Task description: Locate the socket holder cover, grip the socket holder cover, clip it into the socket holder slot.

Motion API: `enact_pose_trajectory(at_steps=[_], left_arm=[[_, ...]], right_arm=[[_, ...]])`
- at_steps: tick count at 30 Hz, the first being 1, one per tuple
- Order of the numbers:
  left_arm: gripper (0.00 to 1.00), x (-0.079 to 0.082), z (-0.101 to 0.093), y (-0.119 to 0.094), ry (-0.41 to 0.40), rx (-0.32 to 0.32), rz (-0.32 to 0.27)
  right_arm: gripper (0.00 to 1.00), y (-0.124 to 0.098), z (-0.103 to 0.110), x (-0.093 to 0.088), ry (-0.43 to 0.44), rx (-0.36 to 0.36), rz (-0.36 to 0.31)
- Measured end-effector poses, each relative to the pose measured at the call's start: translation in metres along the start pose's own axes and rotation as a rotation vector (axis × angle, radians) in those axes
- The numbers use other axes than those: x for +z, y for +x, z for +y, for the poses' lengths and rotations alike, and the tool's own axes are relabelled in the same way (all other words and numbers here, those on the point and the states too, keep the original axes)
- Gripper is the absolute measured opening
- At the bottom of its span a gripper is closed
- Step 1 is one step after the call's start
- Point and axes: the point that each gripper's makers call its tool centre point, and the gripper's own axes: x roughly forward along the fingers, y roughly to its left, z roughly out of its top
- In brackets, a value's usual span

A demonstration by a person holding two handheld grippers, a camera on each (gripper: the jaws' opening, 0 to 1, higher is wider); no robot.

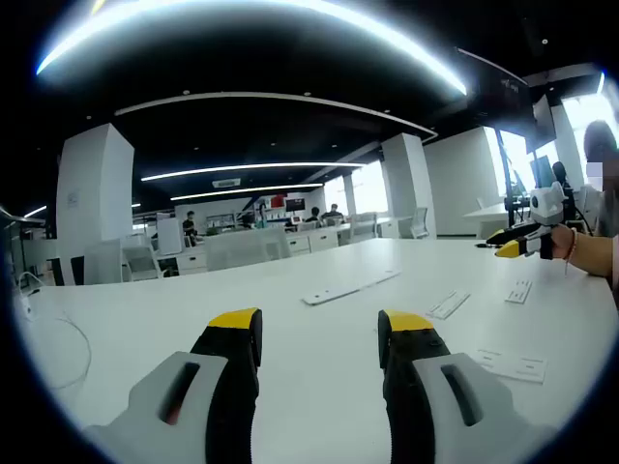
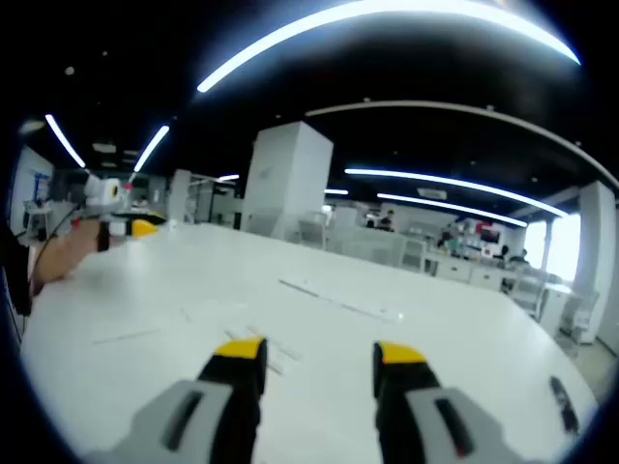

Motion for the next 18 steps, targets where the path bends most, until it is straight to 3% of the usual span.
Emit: enact_pose_trajectory(at_steps=[18], left_arm=[[0.48, 0.0010, 0.0019, 0.0006, 0.000, 0.002, 0.000]], right_arm=[[0.45, 0.0006, 0.0000, -0.0015, 0.002, -0.002, 0.005]])
